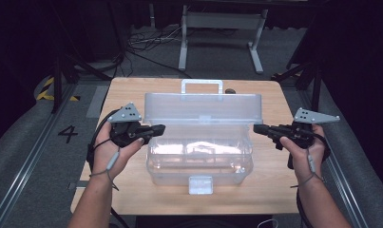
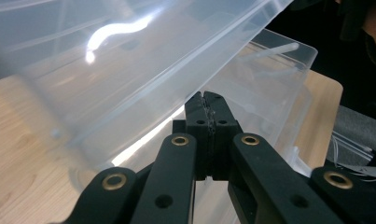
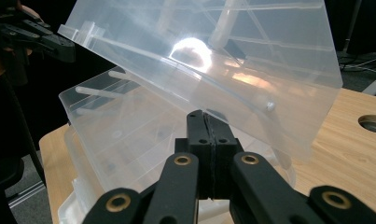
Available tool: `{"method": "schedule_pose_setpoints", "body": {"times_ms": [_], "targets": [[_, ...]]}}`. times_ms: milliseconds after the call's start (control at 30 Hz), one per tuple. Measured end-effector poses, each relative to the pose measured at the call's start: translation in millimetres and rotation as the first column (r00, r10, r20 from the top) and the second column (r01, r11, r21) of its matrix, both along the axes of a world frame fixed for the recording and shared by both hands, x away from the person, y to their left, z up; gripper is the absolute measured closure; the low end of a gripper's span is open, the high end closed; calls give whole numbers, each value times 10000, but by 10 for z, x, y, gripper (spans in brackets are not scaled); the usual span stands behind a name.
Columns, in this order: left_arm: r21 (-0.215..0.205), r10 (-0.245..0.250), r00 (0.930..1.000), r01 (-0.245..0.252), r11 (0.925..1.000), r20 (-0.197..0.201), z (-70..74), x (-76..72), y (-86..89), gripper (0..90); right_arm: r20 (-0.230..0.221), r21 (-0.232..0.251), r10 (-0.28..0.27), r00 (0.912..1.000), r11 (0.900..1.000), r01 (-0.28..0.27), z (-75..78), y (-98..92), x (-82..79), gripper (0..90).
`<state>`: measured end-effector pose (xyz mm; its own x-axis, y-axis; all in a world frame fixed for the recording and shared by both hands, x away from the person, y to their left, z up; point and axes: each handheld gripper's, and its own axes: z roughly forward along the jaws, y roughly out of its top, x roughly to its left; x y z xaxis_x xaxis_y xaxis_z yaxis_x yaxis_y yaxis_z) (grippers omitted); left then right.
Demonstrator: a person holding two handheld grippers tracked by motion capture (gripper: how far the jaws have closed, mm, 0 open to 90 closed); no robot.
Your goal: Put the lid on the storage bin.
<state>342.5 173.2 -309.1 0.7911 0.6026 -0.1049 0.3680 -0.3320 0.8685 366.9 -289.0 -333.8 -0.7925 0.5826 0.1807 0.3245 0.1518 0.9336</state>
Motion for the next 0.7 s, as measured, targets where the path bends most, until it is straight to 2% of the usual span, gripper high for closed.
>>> {"method": "schedule_pose_setpoints", "body": {"times_ms": [133, 400, 700], "targets": [[105, 558, 9984, -556, 9984, -122, -54, -29, 82, 896, 60, -128, 32, 10000, 9999, -31, 6, 0, 2, 900], [-152, 1020, 9947, -1022, 9946, -155, -80, -31, 190, 896, 116, -249, 72, 9999, 9997, -69, 11, 13, -8, 900], [-275, 1111, 9936, -1116, 9934, -189, -98, -9, 205, 896, 100, -293, 121, 9999, 9995, -118, 9, 12, -24, 900]]}}
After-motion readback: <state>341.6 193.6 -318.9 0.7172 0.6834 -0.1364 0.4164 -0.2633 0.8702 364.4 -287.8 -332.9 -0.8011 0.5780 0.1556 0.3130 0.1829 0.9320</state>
